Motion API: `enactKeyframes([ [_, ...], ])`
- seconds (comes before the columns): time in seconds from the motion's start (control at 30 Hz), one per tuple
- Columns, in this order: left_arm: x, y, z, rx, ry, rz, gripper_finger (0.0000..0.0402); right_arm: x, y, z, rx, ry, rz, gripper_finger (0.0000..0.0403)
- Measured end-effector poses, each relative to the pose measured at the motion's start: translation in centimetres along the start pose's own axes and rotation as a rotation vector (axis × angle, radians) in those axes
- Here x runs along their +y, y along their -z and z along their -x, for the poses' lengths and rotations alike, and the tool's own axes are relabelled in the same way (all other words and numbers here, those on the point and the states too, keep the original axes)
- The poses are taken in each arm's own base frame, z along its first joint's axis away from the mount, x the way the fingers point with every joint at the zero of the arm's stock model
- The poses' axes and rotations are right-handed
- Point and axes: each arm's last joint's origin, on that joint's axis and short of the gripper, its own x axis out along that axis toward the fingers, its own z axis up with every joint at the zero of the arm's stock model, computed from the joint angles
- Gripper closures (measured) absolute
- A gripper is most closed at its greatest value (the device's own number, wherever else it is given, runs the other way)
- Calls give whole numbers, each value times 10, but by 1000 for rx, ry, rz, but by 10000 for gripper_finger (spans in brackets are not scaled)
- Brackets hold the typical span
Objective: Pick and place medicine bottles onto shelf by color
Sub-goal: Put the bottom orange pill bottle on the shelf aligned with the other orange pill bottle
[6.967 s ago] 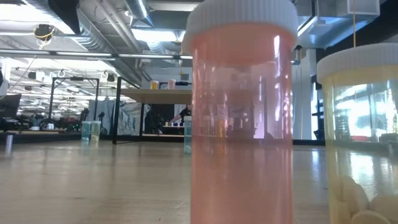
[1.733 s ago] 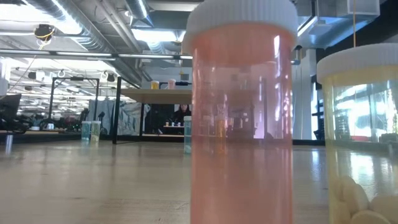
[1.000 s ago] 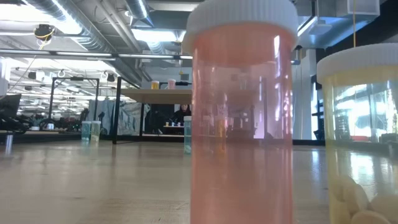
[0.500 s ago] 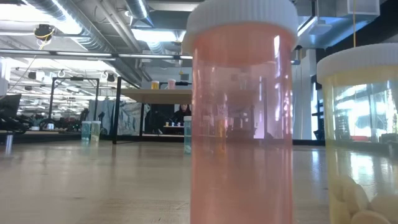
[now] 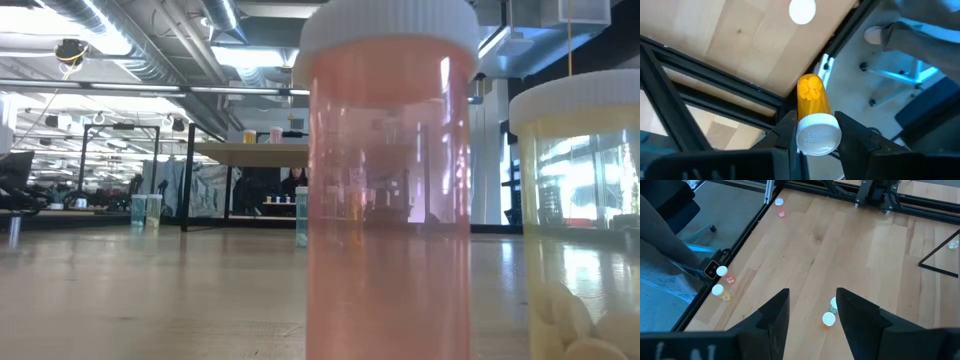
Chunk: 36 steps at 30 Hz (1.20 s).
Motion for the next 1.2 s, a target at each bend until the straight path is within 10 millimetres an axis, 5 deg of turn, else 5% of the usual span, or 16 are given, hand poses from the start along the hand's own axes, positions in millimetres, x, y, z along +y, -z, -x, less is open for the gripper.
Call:
enactKeyframes([
  [0.23, 3, -23, 46, -59, 99, 50, 312, 0, -1, 0, -5, 1, 2, 237],
  [0.57, 34, -74, 105, -185, 52, 44, 312, -1, -3, 0, -24, 13, 16, 237],
  [0.97, 81, -145, 175, -373, -4, -122, 312, -13, -5, 3, -3, 422, -66, 237],
  [1.2, 126, -186, 208, -476, -67, -238, 312, -18, -8, 5, -24, 581, -89, 237],
])
